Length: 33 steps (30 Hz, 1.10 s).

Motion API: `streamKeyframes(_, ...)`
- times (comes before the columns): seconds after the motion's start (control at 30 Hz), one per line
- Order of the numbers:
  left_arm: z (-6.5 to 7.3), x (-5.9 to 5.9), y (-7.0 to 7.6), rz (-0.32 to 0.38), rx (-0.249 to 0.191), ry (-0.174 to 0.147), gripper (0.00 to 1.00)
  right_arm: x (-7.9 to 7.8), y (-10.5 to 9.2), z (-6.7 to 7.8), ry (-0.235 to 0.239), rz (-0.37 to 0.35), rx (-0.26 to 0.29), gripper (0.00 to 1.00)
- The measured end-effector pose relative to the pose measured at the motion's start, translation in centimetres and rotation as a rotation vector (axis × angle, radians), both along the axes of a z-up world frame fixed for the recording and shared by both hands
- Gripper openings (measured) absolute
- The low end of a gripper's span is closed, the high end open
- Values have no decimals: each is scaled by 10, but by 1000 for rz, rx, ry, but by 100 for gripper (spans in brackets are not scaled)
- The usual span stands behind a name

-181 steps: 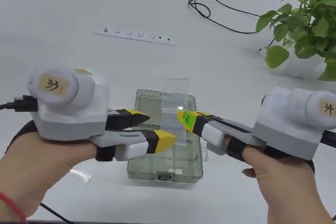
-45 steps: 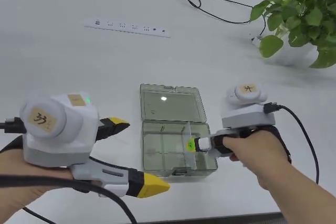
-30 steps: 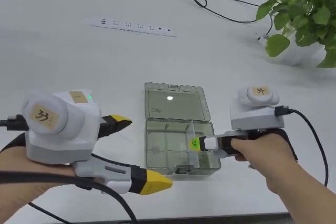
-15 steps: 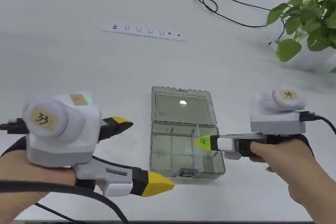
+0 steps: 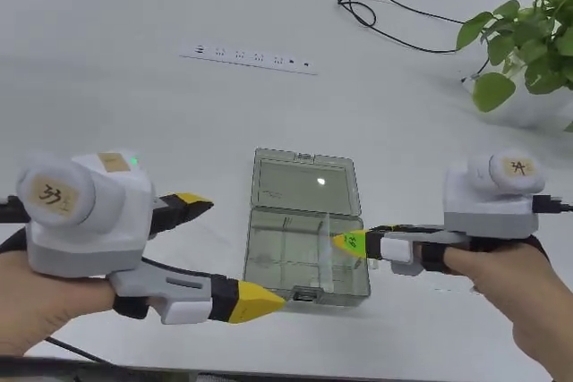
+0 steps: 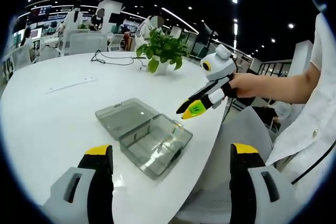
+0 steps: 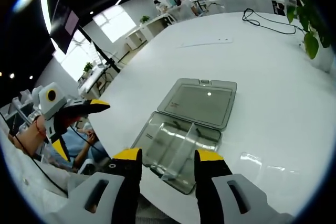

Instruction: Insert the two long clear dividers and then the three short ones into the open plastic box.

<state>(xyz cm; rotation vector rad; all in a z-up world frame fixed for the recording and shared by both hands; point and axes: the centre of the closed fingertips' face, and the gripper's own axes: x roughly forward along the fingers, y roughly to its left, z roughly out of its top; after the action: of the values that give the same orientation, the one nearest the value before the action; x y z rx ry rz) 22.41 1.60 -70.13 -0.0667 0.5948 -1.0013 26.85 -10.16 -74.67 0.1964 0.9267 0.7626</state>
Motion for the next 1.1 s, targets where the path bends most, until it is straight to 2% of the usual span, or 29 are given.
streamKeyframes(0.17,1,1,-1,26,0,-3,94,-1,-6,10,-32,23,27,46)
streamKeyframes(0.3,3,2,-3,49,1,-8,94,-5,-13,16,-80,74,19,51)
streamKeyframes(0.33,3,2,-3,54,2,-9,94,-6,-13,18,-107,100,20,53)
streamKeyframes(0.4,3,2,-3,62,3,-12,95,-10,-17,19,-107,113,13,55)
streamKeyframes(0.47,4,3,-3,71,4,-13,94,-12,-20,21,-126,131,18,57)
streamKeyframes(0.8,0,3,-2,103,19,-10,95,-28,-32,28,-191,209,68,70)
streamKeyframes(1.1,-6,5,7,138,50,-4,94,-40,-53,26,-251,286,72,82)
